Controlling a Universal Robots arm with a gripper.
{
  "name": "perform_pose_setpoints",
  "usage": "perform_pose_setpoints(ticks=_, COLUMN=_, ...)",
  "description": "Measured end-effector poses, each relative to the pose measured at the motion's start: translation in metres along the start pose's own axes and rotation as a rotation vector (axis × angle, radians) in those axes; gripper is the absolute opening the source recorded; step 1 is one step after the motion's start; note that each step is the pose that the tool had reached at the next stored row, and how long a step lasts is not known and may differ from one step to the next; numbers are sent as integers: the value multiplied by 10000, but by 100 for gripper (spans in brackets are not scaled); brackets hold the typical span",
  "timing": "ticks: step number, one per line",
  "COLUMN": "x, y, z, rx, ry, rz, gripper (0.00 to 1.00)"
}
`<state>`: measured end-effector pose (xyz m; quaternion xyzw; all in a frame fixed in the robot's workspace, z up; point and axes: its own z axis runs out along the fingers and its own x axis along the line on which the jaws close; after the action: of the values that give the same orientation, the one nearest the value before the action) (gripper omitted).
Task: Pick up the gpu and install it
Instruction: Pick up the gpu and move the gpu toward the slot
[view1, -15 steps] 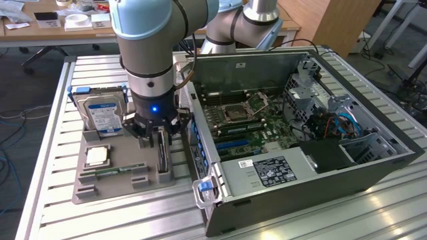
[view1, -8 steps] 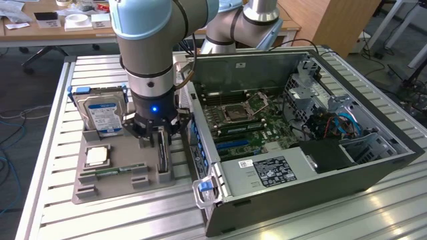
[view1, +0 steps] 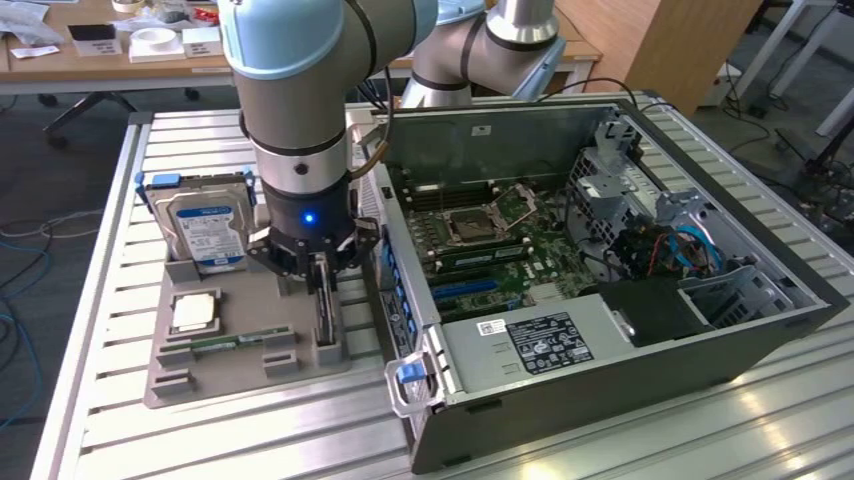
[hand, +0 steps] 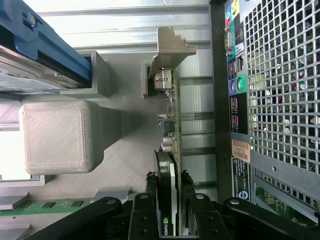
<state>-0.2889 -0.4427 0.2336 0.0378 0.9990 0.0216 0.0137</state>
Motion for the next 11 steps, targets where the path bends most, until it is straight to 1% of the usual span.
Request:
perform_pose_setpoints(ticks=9, x=0, y=0, z=0, rx=0, ry=1, rz=0, gripper=31)
perform_pose_setpoints(ticks=11, x=0, y=0, z=0, rx=1, ry=0, rz=0, gripper=27)
